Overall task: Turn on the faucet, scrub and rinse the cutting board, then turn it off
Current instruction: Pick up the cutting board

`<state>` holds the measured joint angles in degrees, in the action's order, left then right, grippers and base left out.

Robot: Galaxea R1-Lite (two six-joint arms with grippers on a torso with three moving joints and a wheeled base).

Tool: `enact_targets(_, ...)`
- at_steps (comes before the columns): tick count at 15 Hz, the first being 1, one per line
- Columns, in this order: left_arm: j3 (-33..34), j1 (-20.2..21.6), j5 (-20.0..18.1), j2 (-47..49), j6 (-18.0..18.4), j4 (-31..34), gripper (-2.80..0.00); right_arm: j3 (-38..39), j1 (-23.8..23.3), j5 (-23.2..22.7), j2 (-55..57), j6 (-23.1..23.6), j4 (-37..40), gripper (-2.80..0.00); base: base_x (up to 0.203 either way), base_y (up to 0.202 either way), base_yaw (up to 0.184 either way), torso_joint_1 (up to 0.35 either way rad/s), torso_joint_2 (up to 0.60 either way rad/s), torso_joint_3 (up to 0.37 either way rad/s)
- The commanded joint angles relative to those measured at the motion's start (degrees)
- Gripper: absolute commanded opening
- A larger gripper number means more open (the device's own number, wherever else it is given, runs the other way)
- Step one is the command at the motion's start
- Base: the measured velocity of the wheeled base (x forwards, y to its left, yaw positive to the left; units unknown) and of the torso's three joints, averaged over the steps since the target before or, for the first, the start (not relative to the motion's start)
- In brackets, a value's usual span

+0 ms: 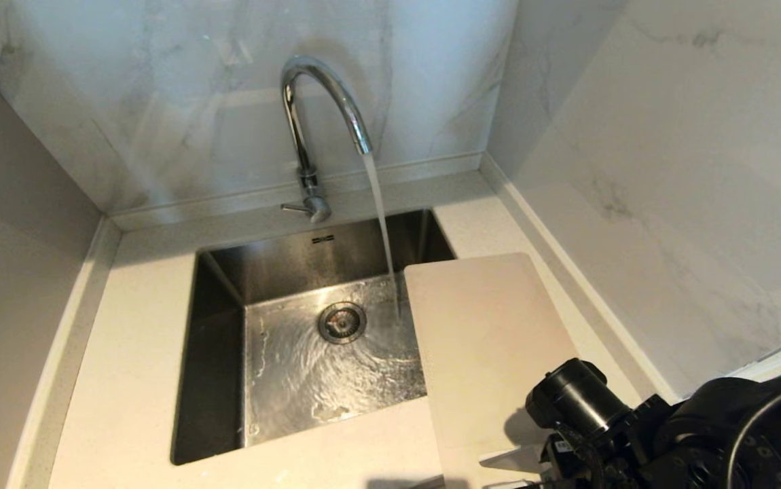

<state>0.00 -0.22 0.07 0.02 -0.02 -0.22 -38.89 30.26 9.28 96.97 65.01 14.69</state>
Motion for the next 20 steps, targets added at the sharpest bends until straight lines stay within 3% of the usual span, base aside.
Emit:
enact_targets(1,0.0,-0.1,0.0,-0.1,-0.1,0.0,-2.80,-0.3,-0.1,0.0,1.7,0.4,-0.8,0.00,0.000,0.000,0.000,0.000,0.00,0.000)
enact_targets(20,0.0,0.0,0.0,-0.1,0.0,0.0,-2.80,-1.4,-1.7,0.0,11.3,0.6,-5.5,0.00,0.000,0.000,0.000,0.000,0.00,0.000)
